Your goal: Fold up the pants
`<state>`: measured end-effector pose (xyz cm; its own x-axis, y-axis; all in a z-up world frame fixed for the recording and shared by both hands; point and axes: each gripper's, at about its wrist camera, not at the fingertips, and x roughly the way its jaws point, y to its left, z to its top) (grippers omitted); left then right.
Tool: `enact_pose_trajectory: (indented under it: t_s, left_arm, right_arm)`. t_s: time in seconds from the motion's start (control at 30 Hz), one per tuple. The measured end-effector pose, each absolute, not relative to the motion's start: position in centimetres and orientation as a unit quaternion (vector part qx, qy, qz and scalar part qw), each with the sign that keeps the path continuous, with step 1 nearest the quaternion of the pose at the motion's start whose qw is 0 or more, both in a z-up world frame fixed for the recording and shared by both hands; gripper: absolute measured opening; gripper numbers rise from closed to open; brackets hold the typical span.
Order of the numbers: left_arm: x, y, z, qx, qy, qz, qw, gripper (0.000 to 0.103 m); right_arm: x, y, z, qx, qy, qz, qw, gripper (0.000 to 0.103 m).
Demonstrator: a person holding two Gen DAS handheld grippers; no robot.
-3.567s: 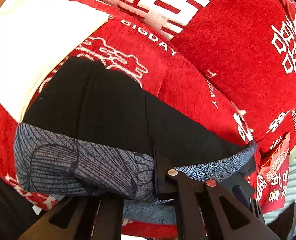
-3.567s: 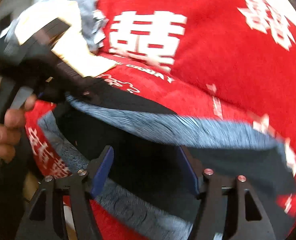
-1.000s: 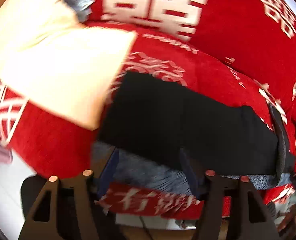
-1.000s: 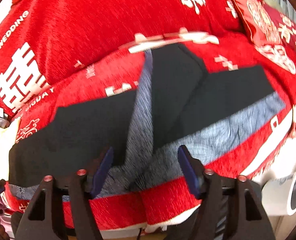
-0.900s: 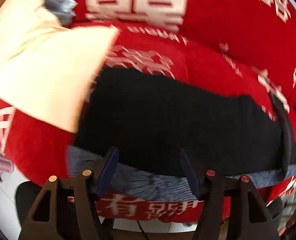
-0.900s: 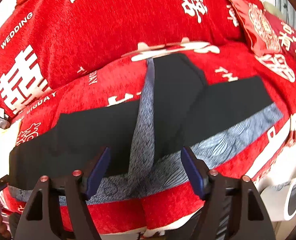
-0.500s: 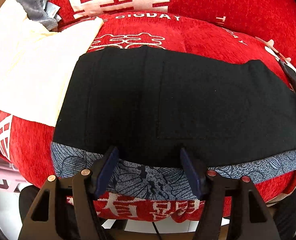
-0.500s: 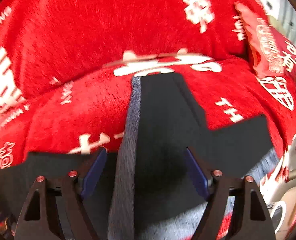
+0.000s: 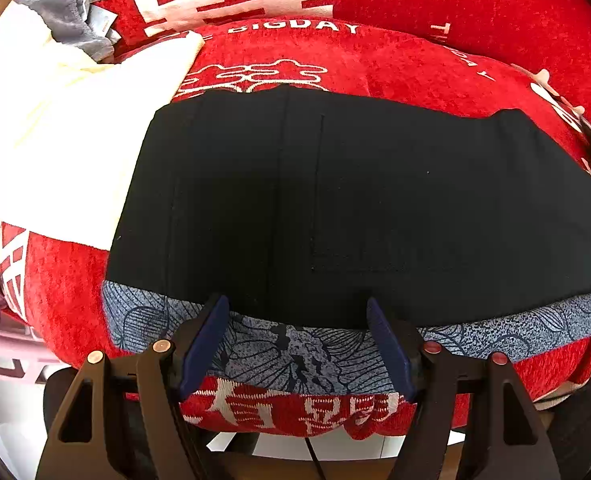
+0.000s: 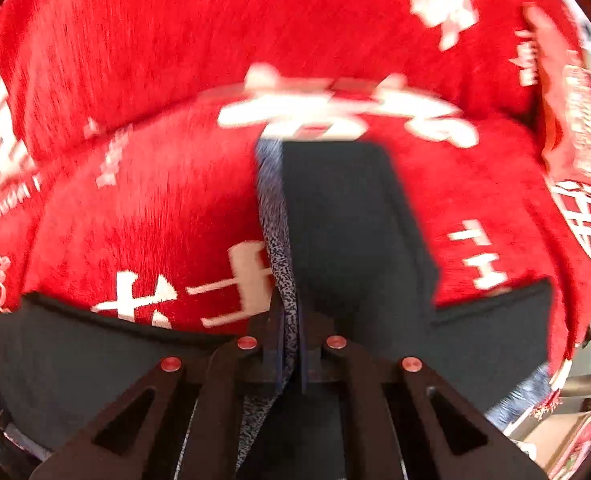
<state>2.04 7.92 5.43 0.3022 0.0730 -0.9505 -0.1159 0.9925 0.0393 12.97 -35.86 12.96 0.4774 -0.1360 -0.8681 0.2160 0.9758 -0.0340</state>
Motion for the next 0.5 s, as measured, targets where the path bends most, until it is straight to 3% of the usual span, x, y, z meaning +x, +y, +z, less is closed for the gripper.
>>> enact_pose_trajectory:
  t_s: [0.17, 0.4, 0.47, 0.5]
  left_arm:
    - [2.1, 6.4, 5.7, -0.016, 0.591, 0.057, 0.805, 0.073]
    - [2.4, 4.5, 5.5, -0.002, 0.595, 0.043, 0.803, 0.073]
    - [2.4, 4.5, 5.5, -0.005, 0.597, 0.045, 0.801, 0.073]
    - [2.4, 4.7, 5.5, -0.01, 0.598, 0.044, 0.8, 0.073]
  right_arm:
    - [4.4, -40.0, 14.7, 0.116, 0.44, -0.14, 0.879, 0.006]
    - [-1.6, -45.6, 10.3, 0.25, 0.379, -0.091, 0.886, 0.011]
    - [-1.7, -47.6, 9.7, 0.293, 0.359, -0.084, 0.882, 0.026]
    - [-1.6, -48.3, 9.4, 0.311, 0.35, -0.083, 0.879, 0.042]
